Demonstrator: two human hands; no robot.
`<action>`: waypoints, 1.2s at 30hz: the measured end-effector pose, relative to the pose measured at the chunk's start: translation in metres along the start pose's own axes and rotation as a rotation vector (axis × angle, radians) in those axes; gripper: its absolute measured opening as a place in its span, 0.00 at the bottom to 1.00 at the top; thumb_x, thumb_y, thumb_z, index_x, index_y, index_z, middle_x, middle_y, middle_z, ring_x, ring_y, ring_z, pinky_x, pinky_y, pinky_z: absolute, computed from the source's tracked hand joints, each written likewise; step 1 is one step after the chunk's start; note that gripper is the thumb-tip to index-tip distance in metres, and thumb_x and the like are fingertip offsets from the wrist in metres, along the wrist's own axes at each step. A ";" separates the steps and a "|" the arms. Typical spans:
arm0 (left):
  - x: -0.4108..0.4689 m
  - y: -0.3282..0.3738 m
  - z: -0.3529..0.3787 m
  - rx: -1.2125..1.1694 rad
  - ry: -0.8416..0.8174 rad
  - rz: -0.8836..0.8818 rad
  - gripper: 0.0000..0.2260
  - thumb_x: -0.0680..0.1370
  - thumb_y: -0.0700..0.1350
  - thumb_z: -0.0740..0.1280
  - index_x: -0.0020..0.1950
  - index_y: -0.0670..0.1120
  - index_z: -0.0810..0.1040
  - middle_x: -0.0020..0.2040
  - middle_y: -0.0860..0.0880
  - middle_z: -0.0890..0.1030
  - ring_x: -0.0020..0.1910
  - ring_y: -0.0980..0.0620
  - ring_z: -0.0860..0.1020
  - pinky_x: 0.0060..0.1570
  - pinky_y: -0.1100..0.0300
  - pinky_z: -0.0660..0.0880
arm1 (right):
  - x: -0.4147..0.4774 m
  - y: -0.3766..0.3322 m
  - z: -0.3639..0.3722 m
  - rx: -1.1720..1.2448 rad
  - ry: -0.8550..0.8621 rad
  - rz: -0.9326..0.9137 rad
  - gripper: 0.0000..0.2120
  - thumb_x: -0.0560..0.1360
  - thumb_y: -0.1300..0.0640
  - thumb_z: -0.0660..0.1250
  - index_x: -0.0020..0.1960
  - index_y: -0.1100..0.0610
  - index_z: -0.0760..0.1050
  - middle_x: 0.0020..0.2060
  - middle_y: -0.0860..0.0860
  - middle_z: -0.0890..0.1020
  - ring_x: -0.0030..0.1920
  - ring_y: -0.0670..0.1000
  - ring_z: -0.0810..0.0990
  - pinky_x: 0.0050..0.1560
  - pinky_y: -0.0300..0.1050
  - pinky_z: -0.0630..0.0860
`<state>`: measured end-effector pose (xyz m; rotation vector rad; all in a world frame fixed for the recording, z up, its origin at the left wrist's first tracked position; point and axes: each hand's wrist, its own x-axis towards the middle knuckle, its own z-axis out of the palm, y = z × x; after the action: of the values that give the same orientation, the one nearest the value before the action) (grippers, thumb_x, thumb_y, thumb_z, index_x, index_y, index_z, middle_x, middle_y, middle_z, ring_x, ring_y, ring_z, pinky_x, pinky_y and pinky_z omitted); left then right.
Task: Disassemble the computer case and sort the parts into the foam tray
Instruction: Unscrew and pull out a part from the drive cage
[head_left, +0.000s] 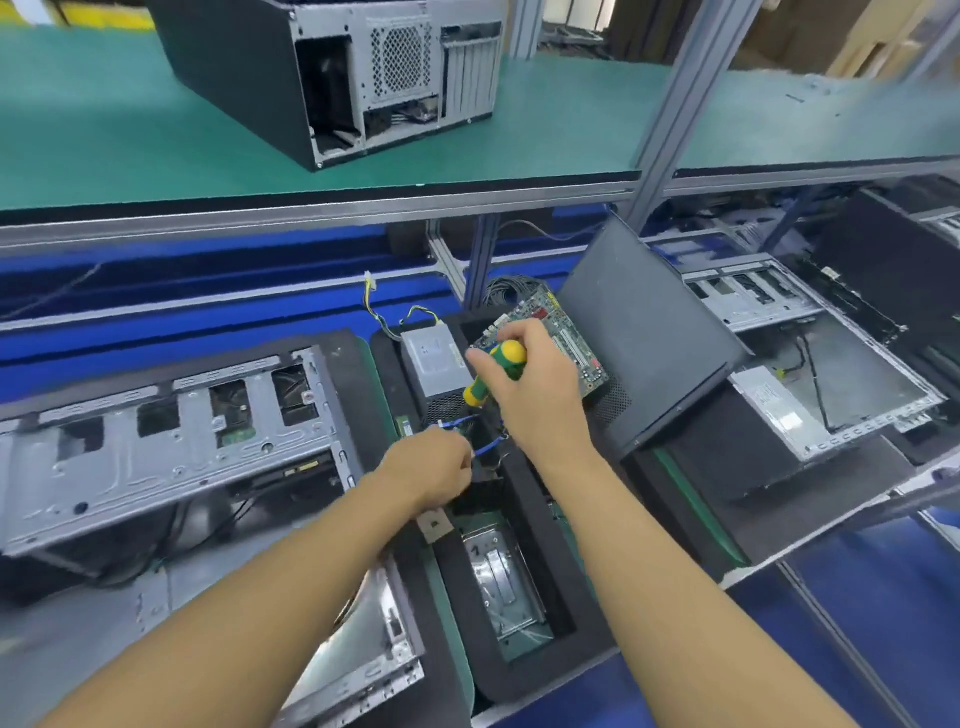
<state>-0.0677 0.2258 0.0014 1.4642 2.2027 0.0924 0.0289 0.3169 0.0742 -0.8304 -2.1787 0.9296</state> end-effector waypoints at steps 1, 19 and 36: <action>-0.008 -0.010 -0.008 -0.041 0.065 -0.005 0.11 0.78 0.44 0.61 0.55 0.51 0.81 0.55 0.46 0.82 0.56 0.43 0.79 0.54 0.49 0.78 | 0.002 -0.010 0.005 0.025 0.030 -0.034 0.11 0.77 0.47 0.72 0.49 0.51 0.73 0.36 0.43 0.75 0.40 0.39 0.75 0.38 0.29 0.69; -0.081 -0.173 -0.045 -0.560 0.623 -0.356 0.13 0.78 0.40 0.68 0.62 0.49 0.82 0.45 0.58 0.81 0.38 0.59 0.78 0.42 0.67 0.71 | 0.036 -0.129 0.110 0.008 -0.270 -0.263 0.09 0.82 0.48 0.62 0.52 0.54 0.70 0.37 0.47 0.75 0.40 0.49 0.74 0.39 0.45 0.68; -0.044 -0.167 -0.045 -0.562 0.573 -0.353 0.08 0.78 0.44 0.71 0.44 0.58 0.81 0.43 0.55 0.84 0.39 0.52 0.82 0.36 0.64 0.75 | 0.050 -0.111 0.121 -0.065 -0.384 -0.230 0.11 0.82 0.47 0.62 0.53 0.54 0.70 0.42 0.50 0.80 0.42 0.52 0.77 0.42 0.49 0.73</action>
<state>-0.2156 0.1259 0.0038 0.7806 2.5322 1.0257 -0.1239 0.2458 0.1069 -0.4402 -2.5782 0.9661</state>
